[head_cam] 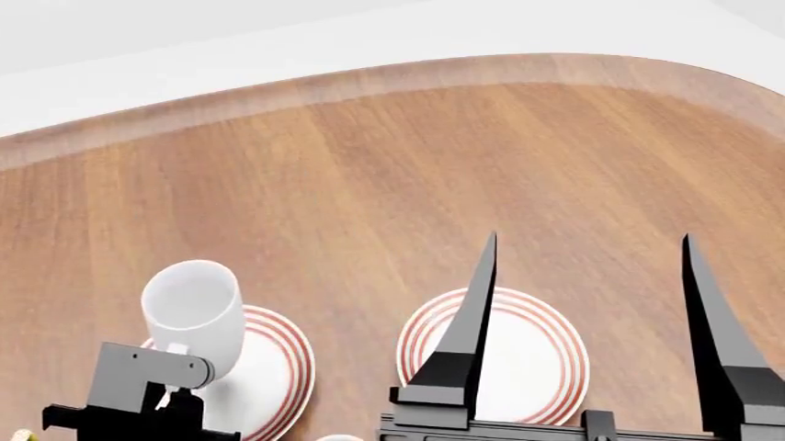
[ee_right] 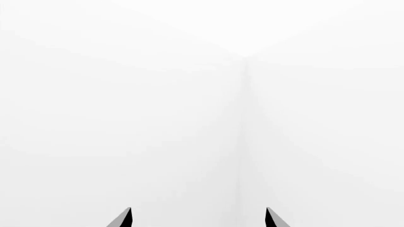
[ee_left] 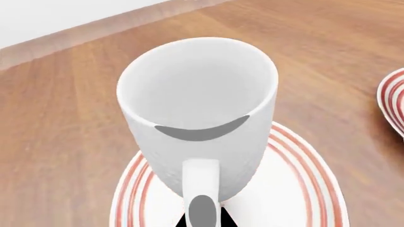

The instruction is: Put the white mug on the left plate.

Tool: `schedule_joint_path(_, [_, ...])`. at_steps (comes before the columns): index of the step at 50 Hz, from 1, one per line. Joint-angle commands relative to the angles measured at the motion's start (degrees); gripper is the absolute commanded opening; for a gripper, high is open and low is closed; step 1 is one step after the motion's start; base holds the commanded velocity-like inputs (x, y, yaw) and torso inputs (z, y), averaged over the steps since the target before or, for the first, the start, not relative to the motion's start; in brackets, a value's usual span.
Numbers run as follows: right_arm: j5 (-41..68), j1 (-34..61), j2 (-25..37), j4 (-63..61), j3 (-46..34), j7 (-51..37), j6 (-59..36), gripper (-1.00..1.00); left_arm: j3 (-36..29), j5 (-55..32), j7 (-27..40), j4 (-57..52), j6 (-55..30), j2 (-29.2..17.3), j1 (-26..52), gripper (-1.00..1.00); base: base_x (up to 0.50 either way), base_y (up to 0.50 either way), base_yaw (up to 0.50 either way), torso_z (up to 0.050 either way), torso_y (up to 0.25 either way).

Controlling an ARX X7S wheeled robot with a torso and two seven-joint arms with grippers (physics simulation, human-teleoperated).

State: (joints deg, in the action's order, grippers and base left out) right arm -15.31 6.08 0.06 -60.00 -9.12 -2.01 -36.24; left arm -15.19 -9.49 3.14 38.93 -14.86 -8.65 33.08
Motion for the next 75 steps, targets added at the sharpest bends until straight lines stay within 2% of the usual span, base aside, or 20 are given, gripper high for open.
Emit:
schedule_joint_path(1, [-0.06, -0.01, 0.0, 0.01, -0.13, -0.04, -0.06, 1.0, -0.09, -0.05, 0.19, 4.52, 3.08, 0.46, 0.92, -1.0, 0.0, 0.0, 0.0, 0.0, 0.0])
schedule_joint_path(50, [0.13, -0.03, 0.0, 0.01, -0.08, -0.1, 0.12, 1.0, -0.6, -1.37, -0.15, 13.91, 8.62, 1.49, 2.37, -1.0, 0.0, 0.0, 0.0, 0.0, 0.0])
schedule_joint_path(51, [0.16, 0.0, 0.0, 0.01, -0.1, -0.11, 0.08, 1.0, -0.67, -1.36, -0.12, 13.81, 8.54, 1.46, 2.31, 1.0, 0.0, 0.0, 0.0, 0.0, 0.0])
schedule_joint_path(65, [0.25, -0.14, 0.01, 0.01, -0.05, 0.1, 0.28, 1.0, -0.82, -1.69, -0.02, 15.03, 9.47, 1.48, 2.44, 1.0, 0.0, 0.0, 0.0, 0.0, 0.0])
schedule_joint_path(73, [0.03, 0.0, 0.0, 0.01, -0.35, 0.05, 0.08, 1.0, -0.94, -2.28, 0.61, 8.99, 6.72, 0.56, 0.2, 1.0, 0.0, 0.0, 0.0, 0.0, 0.0])
schedule_joint_path(75, [0.01, 0.08, 0.0, 0.01, -0.4, 0.07, 0.01, 1.0, -2.13, -0.21, 2.8, 5.83, 6.76, -0.28, -1.04, 1.0, 0.0, 0.0, 0.0, 0.0, 0.0])
